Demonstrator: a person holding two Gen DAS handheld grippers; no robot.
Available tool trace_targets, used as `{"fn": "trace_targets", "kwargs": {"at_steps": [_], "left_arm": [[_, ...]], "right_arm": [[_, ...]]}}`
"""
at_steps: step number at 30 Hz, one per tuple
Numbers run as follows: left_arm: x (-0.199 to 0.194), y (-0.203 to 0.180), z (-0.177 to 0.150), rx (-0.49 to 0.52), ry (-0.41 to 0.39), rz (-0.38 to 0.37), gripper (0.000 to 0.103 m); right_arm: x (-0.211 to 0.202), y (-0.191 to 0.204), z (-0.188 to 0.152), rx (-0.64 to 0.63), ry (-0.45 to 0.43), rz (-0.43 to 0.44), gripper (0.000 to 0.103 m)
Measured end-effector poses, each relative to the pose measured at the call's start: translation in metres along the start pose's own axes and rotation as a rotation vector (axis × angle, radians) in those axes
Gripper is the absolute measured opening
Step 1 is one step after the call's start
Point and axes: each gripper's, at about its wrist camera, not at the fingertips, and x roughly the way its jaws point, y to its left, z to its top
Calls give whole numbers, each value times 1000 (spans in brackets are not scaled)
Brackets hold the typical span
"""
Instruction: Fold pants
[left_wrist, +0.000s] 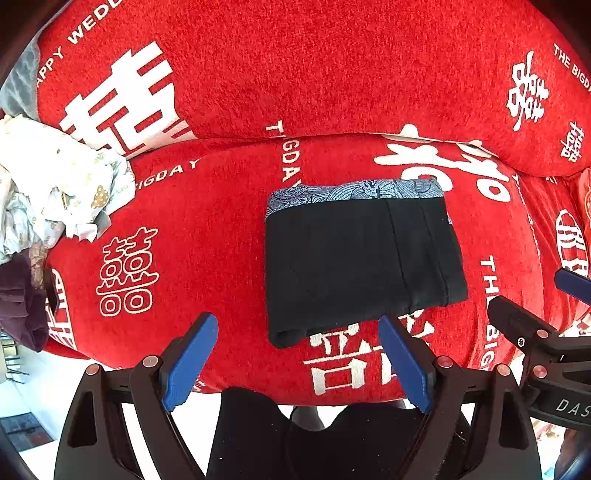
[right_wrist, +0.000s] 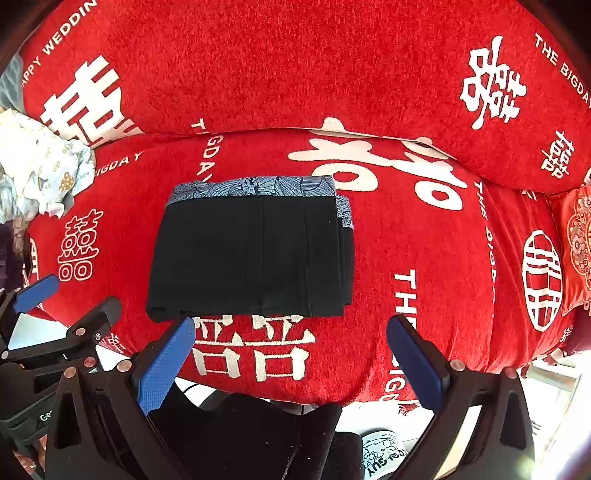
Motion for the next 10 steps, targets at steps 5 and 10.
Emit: {"fn": "trace_targets", "kwargs": {"at_steps": [5, 10], "left_arm": [[1, 1, 1, -5, 5, -5, 90], [-1, 4, 3, -6, -17, -34, 89]], "right_arm": [[0, 0, 0, -1, 2, 0, 103], [2, 0, 2, 2, 2, -3, 103]]}}
